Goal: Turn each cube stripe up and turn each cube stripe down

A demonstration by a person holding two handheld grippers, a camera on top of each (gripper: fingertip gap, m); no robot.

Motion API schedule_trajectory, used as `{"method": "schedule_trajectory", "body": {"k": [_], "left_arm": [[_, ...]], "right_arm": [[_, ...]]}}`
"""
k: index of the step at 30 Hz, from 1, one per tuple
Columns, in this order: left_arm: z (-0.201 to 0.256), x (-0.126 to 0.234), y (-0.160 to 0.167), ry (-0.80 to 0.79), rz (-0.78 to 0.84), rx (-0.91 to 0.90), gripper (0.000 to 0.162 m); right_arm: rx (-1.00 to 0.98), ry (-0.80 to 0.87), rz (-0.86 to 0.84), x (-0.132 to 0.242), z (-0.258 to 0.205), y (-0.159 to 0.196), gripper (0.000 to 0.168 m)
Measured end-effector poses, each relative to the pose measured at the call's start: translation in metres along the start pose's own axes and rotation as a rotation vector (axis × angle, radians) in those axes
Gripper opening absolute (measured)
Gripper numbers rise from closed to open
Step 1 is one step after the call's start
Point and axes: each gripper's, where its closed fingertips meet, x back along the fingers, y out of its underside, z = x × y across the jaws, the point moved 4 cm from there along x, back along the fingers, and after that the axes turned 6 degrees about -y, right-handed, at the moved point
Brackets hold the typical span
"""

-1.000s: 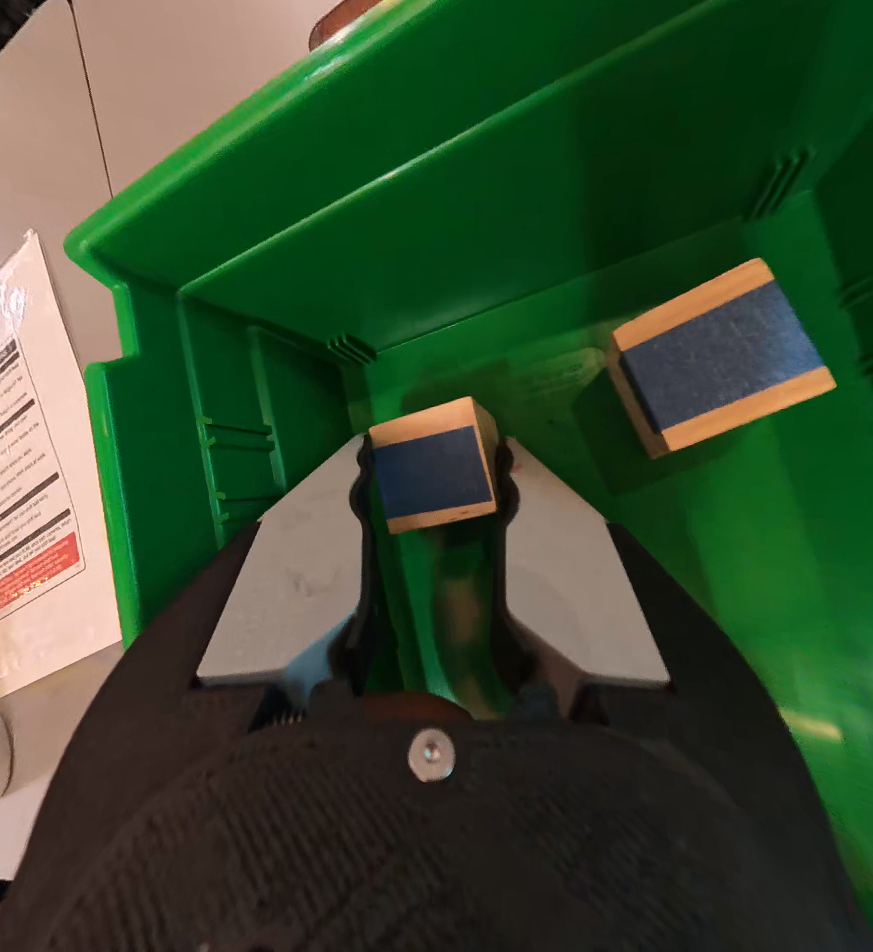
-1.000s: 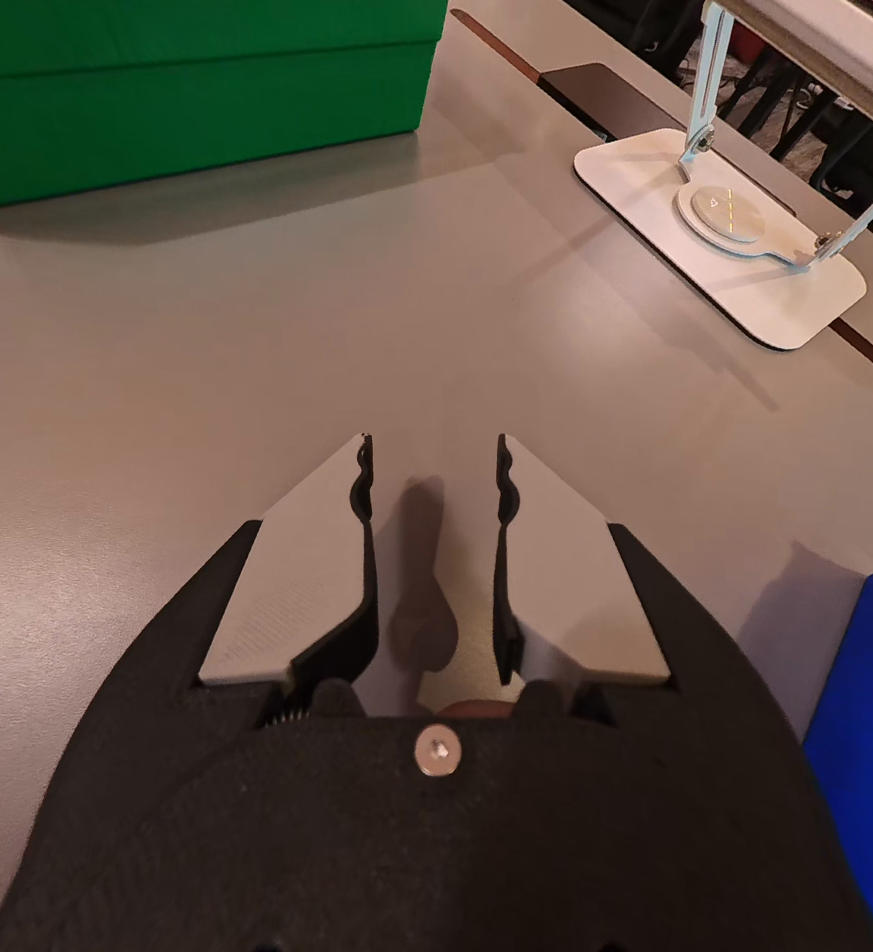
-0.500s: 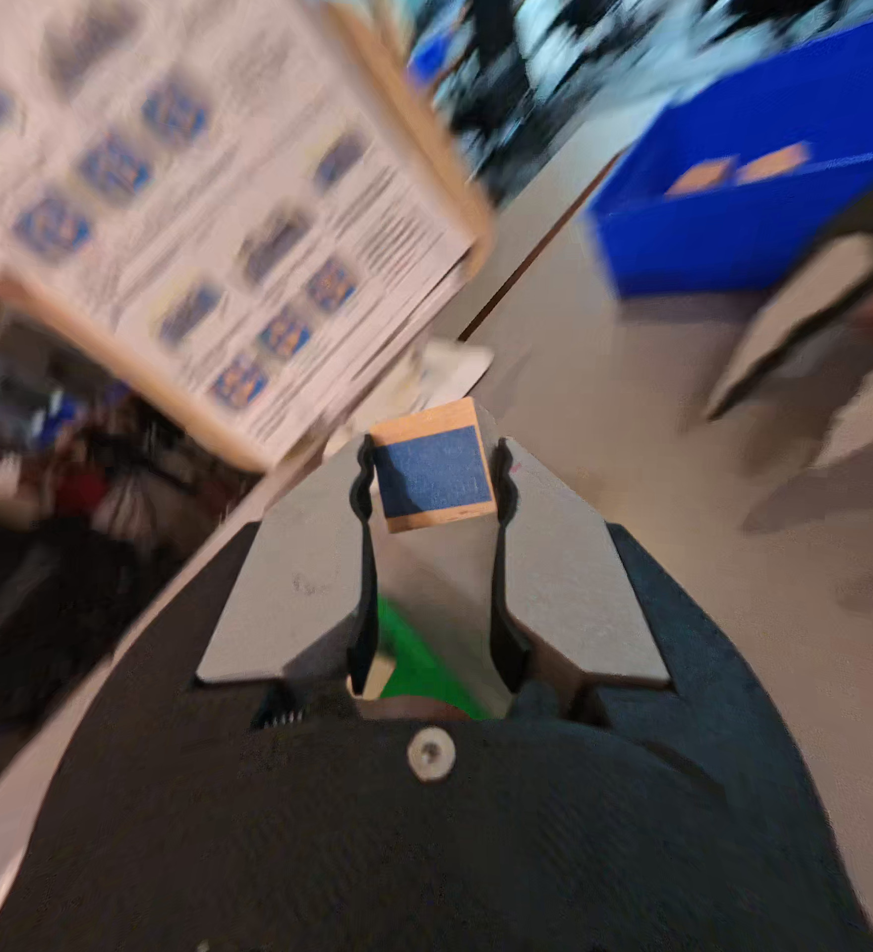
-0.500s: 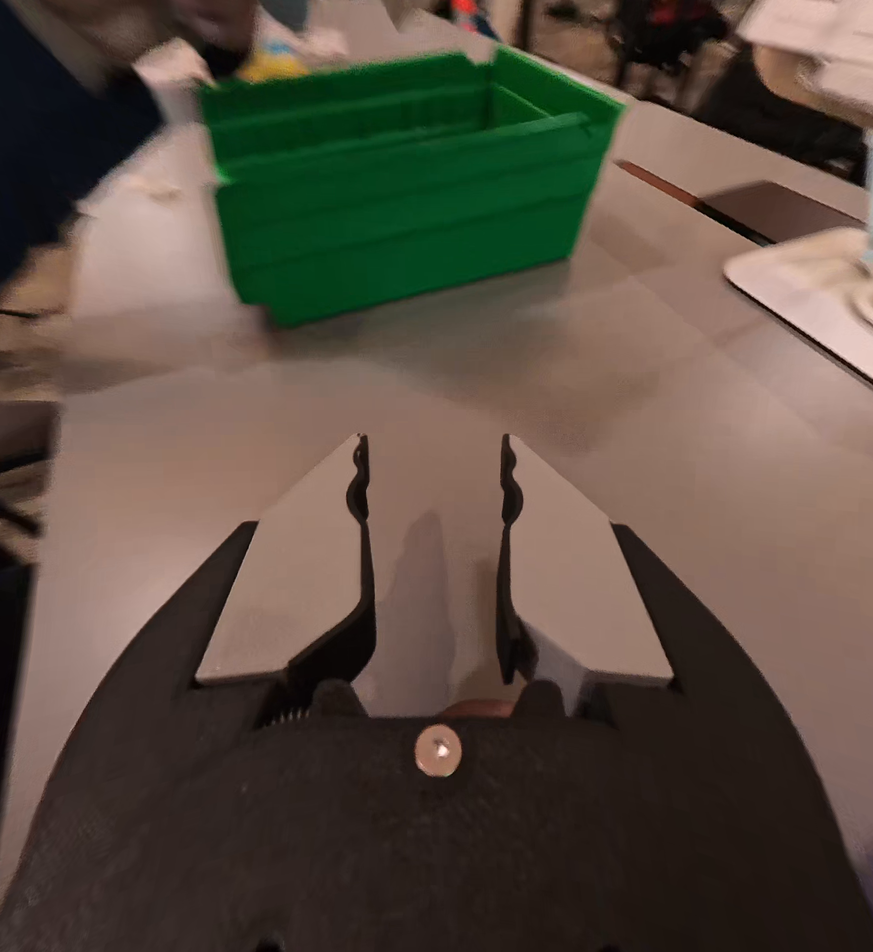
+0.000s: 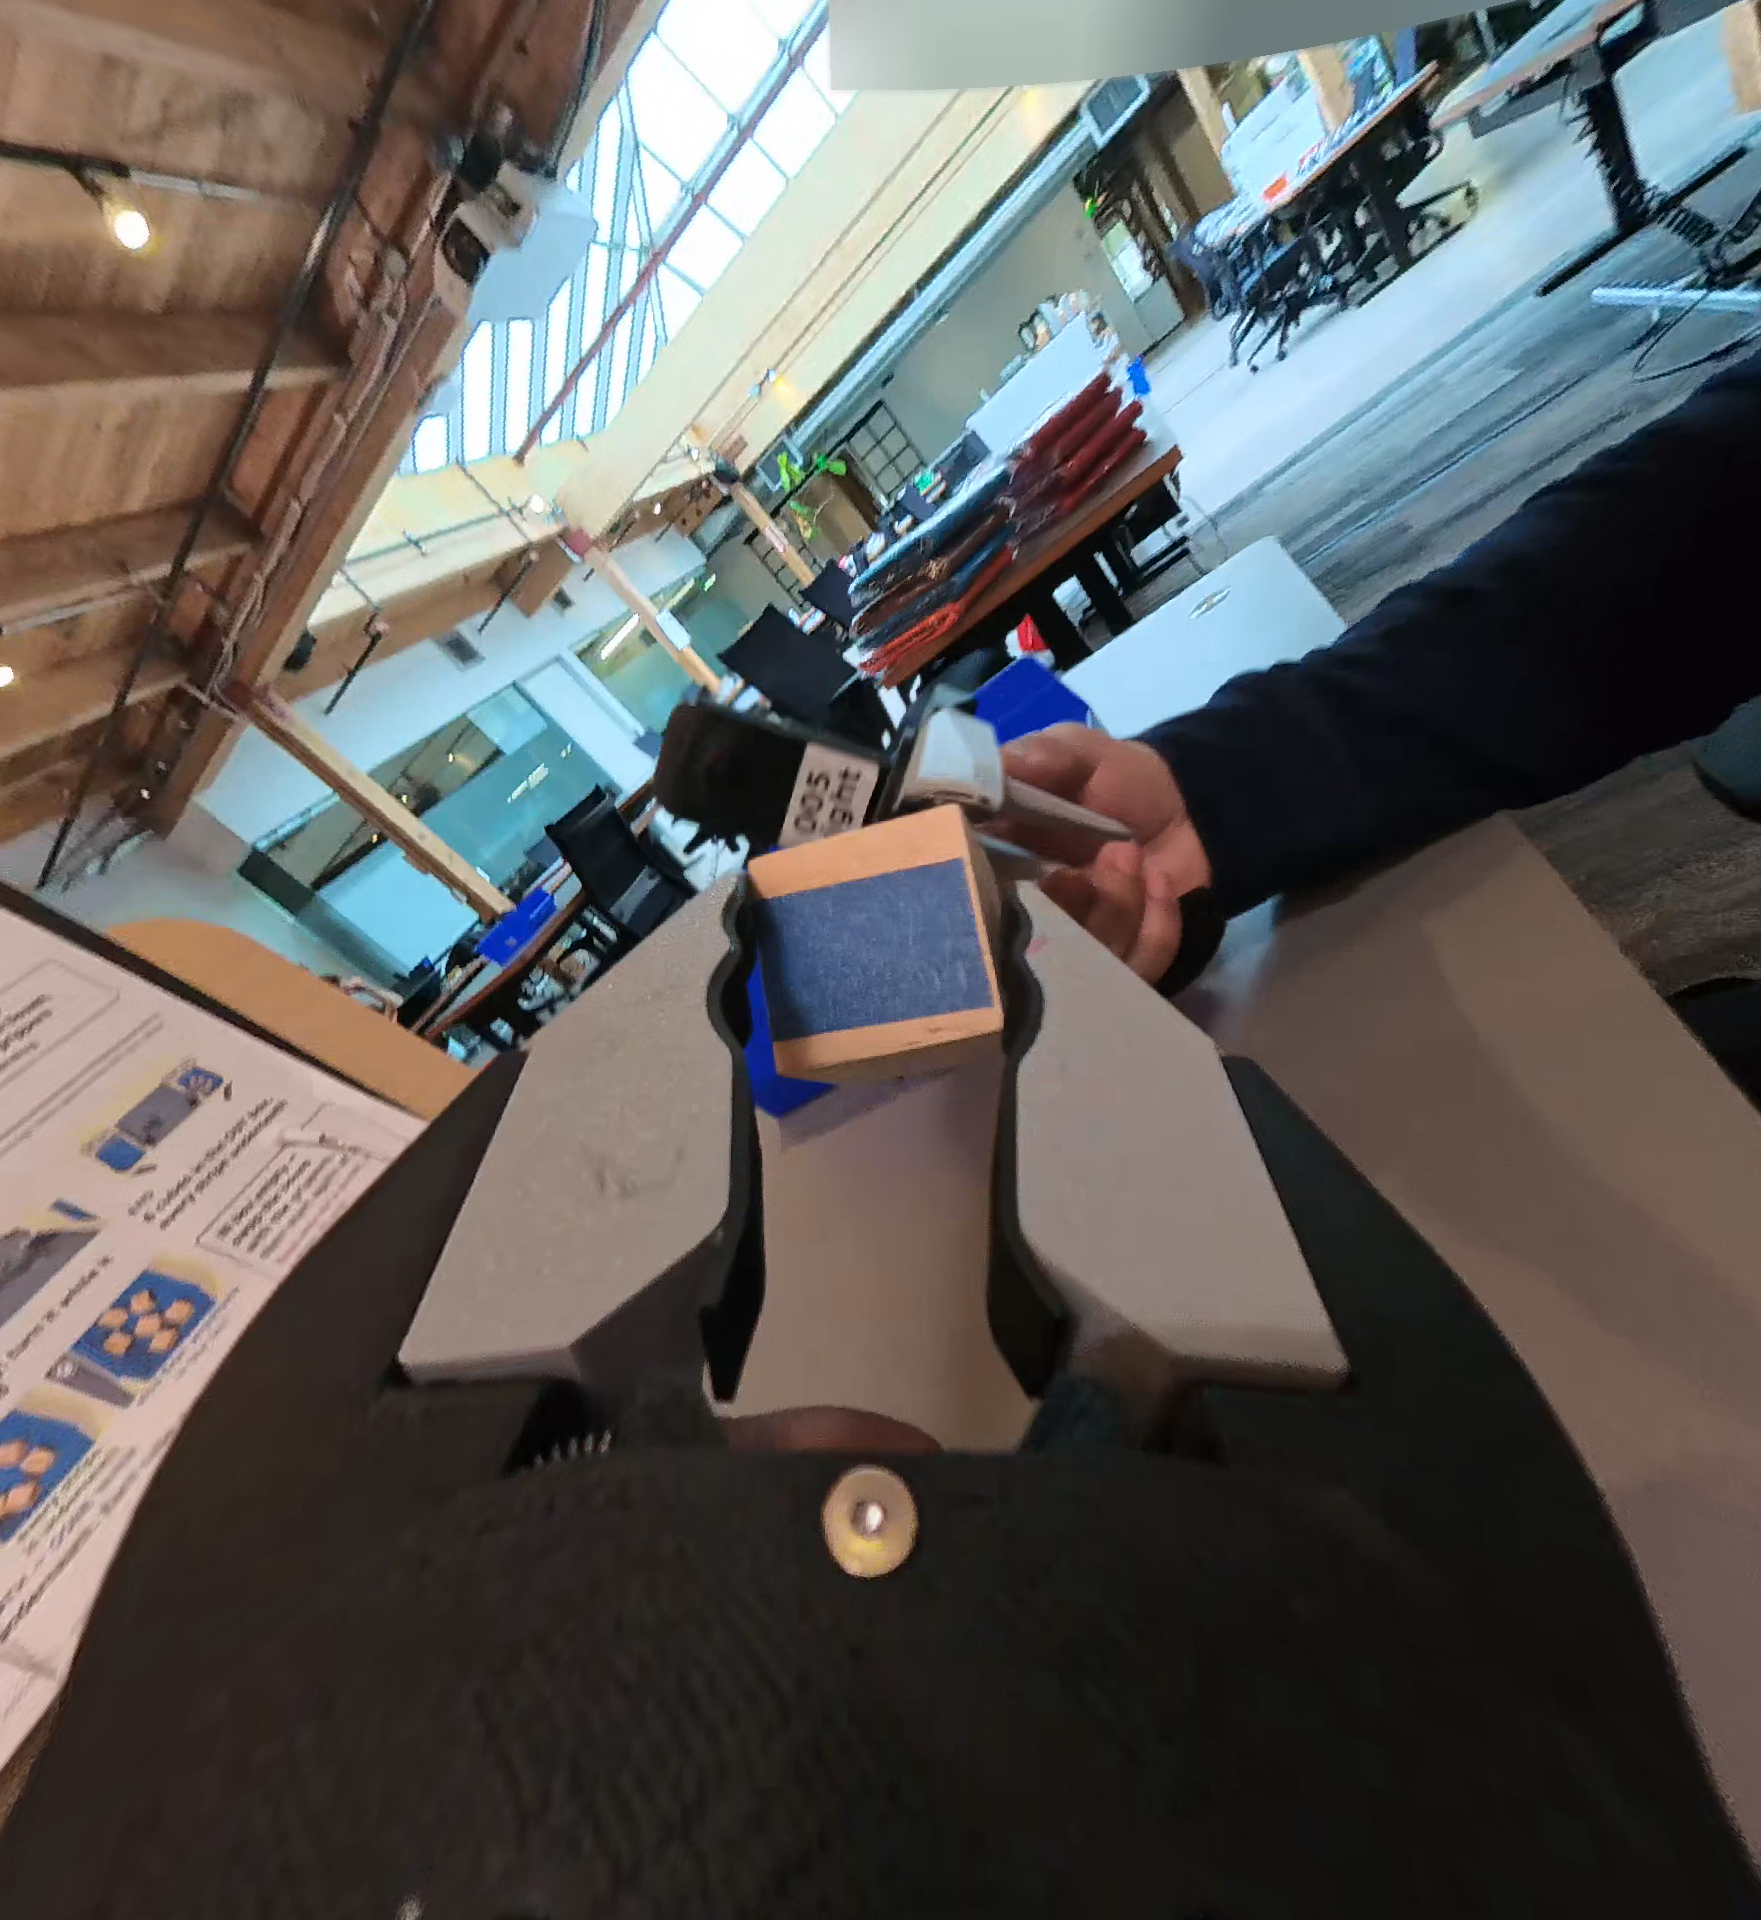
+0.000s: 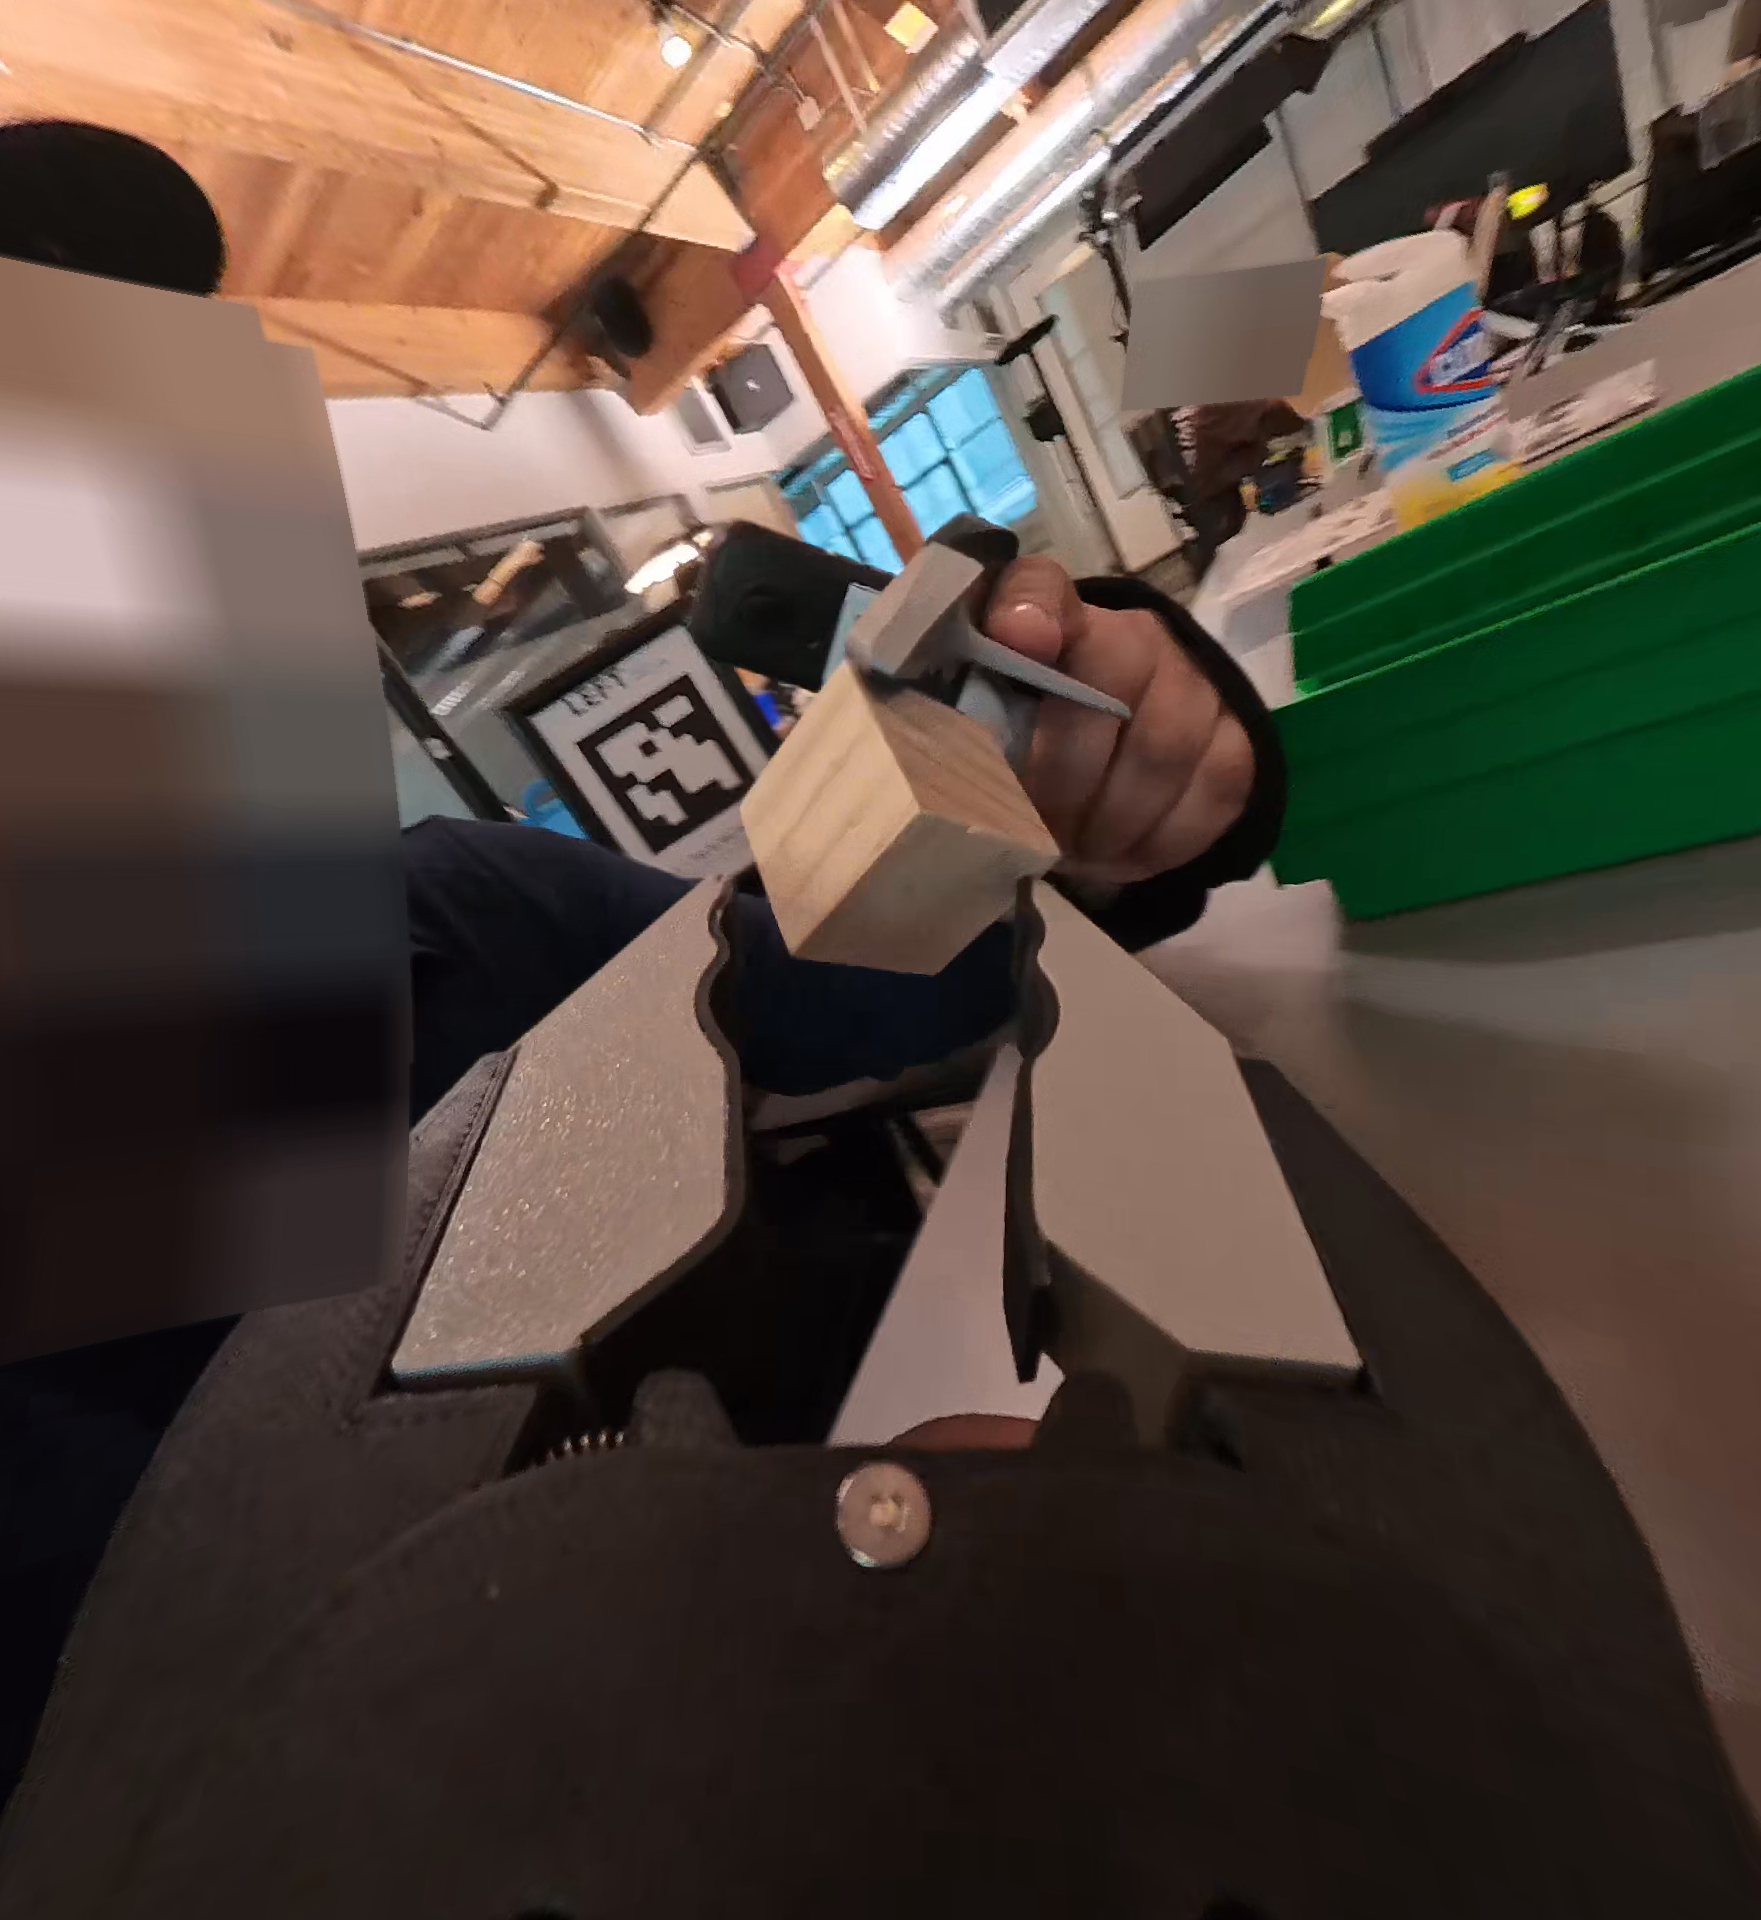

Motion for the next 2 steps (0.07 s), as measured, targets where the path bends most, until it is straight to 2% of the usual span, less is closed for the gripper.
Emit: {"method": "schedule_trajectory", "body": {"k": [2], "left_arm": [[0.0051,0.0001,-0.0055,0.004,0.036,-0.007,0.045]], "right_arm": [[-0.060,-0.065,0.016,-0.0022,-0.0025,0.0009,0.051]]}}
